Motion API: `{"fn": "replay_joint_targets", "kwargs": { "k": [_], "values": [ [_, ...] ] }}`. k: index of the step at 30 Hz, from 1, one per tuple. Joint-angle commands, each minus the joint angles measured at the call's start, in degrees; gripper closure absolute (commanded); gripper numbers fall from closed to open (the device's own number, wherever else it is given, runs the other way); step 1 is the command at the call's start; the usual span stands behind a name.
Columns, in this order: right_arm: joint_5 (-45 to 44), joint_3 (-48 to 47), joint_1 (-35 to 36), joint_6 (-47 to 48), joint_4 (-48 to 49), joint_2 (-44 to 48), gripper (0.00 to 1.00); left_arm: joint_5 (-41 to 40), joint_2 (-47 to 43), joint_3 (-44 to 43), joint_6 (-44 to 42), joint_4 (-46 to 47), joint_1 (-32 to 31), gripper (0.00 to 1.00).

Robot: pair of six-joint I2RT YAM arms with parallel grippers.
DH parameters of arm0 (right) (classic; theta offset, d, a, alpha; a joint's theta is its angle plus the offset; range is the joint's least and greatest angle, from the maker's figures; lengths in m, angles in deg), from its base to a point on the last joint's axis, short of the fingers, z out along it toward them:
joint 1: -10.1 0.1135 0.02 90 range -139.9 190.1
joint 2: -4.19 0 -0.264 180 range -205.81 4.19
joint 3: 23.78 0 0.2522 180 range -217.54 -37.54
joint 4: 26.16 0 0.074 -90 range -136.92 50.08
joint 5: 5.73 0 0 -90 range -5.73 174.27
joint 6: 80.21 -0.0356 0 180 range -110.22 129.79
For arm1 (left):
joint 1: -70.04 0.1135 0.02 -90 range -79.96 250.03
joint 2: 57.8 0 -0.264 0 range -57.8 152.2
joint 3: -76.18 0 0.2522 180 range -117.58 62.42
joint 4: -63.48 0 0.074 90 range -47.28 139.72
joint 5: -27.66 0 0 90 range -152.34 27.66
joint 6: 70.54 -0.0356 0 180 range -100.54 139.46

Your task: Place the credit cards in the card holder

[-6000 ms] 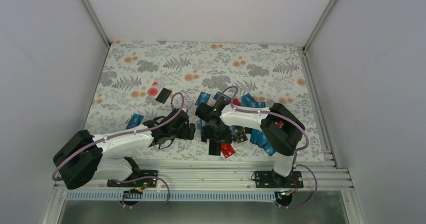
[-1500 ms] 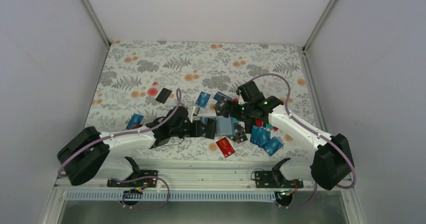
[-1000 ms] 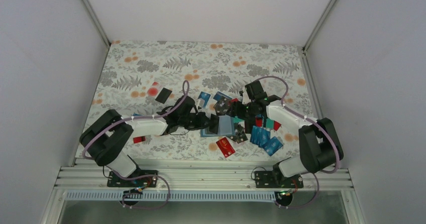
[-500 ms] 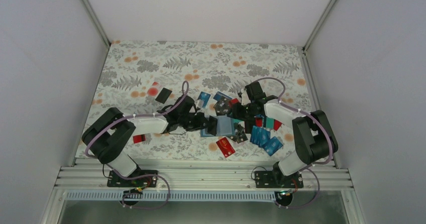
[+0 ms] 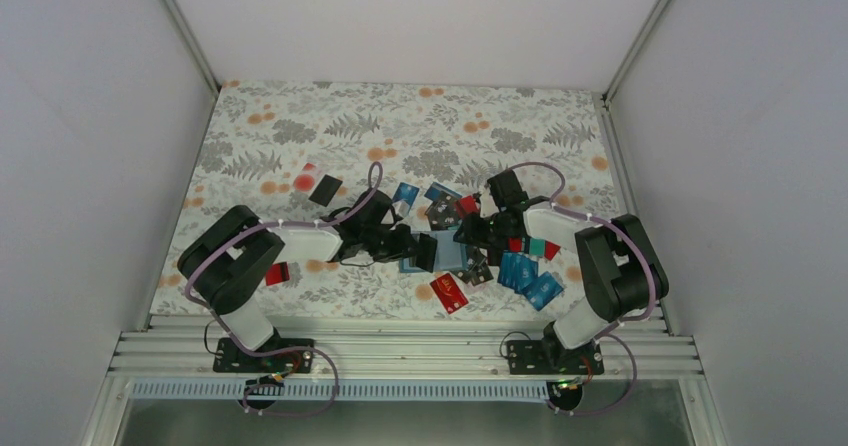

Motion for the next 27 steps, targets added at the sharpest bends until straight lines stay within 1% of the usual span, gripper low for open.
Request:
{"fn": "replay_joint_targets", "kwargs": {
  "k": [1, 5, 9, 15, 17, 27],
  "values": [
    [0.1, 1.2, -0.4, 0.7, 1.2, -0.6, 0.61, -0.3, -1.6, -0.1, 1.9, -0.8, 0.3, 0.98],
    [0.1, 1.6, -0.4, 0.7, 1.4, -0.6, 0.61, -1.5, -3.4, -0.6, 1.5, -3.6, 0.4, 0.98],
    [0.1, 1.5, -0.4, 0.8, 1.5, -0.8, 0.61, -1.6, -3.7, -1.0, 1.4, -4.4, 0.4, 0.98],
    [0.2, 1.4, -0.4, 0.9, 1.2, -0.7, 0.62, -0.2, -1.1, -2.6, 0.9, -4.4, 0.3, 0.98],
    [0.2, 1.4, -0.4, 1.0, 1.2, -0.6, 0.66, 0.1, -0.2, -3.1, 0.6, -4.3, 0.4, 0.98],
    [0.4, 2.6, -0.4, 1.1, 1.3, -0.6, 0.72, 1.1, 2.5, -4.3, 0.4, -3.2, 0.4, 0.98]
  ]
}}
